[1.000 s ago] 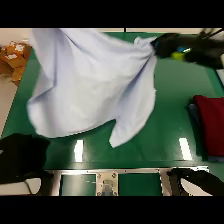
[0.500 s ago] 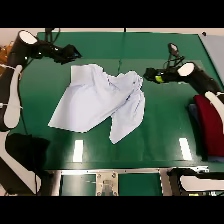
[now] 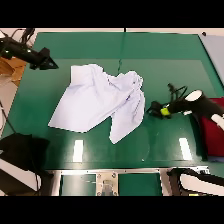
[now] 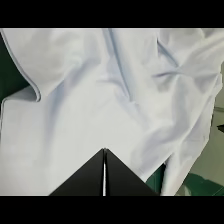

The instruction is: Fold the shirts.

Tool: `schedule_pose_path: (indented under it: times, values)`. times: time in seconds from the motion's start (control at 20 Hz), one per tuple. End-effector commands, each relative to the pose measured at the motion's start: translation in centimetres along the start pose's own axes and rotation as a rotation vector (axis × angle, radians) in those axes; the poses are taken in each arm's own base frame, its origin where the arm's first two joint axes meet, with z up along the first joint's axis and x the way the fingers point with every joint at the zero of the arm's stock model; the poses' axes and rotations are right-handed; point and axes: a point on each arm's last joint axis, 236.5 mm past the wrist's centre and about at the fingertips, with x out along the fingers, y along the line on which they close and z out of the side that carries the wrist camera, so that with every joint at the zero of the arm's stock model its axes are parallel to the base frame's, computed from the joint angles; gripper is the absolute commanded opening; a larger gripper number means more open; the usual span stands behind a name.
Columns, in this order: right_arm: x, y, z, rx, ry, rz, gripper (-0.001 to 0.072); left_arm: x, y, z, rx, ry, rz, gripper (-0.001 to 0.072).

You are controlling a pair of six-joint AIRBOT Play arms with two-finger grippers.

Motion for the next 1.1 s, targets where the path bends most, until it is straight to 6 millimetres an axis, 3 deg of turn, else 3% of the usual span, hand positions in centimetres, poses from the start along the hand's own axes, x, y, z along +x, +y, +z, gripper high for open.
schedule_pose_path:
  times: [0.0,0.1,0.15,0.2,0.35,0.45,0.5,0.55,0.6,0.65,0.75,0.9,1.05]
  values:
    - [3.6,2.4,-3.0,0.053,0.055,0.085,0.0297,-1.9,1.2,-3.1,-0.003,0.048,0.088,0.0017]
    - [4.8,3.6,-3.9,0.067,0.085,0.114,0.0293,-3.2,1.6,-4.1,-0.031,0.035,0.092,0.0016]
    - [5.0,3.6,-3.7,0.049,0.072,0.111,0.0237,-4.0,2.1,-4.8,-0.052,0.026,0.097,0.0017]
    - [4.8,3.7,-3.1,0.017,0.053,0.112,0.0009,-4.7,2.7,-5.6,-0.079,0.018,0.102,0.0017]
    - [1.6,2.4,0.6,-0.034,-0.022,0.094,0.0016,-7.2,4.7,-8.2,-0.159,-0.016,0.128,0.0017]
    - [-2.3,-0.2,2.9,-0.022,-0.084,0.046,0.0016,-8.0,5.8,-9.7,-0.194,-0.034,0.16,0.0018]
    - [-4.5,-2.4,3.7,0.011,-0.126,-0.002,0.0016,-7.8,6.4,-10.8,-0.204,-0.017,0.189,0.002]
    - [-6.4,-4.7,4.2,0.054,-0.163,-0.055,0.0016,-7.3,6.9,-11.9,-0.223,0.005,0.201,0.0141]
    - [-8.0,-6.8,4.3,0.101,-0.188,-0.096,0.0016,-6.4,7.2,-13.1,-0.261,0.031,0.197,0.0501]
    - [-8.8,-8.0,4.2,0.141,-0.2,-0.104,0.0016,-5.2,7.6,-14.3,-0.319,0.063,0.185,0.0598]
    - [-8.7,-8.9,3.5,0.155,-0.187,-0.103,0.0016,-2.4,8.3,-17.8,-0.401,0.158,0.156,0.0589]
    - [-7.4,-8.4,2.2,0.118,-0.146,-0.099,0.0016,2.2,8.8,-23.8,-0.528,0.284,0.096,0.0589]
    - [-7.0,-7.9,2.2,0.093,-0.142,-0.1,0.0016,6.4,8.0,-27.7,-0.634,0.304,0.005,0.0588]
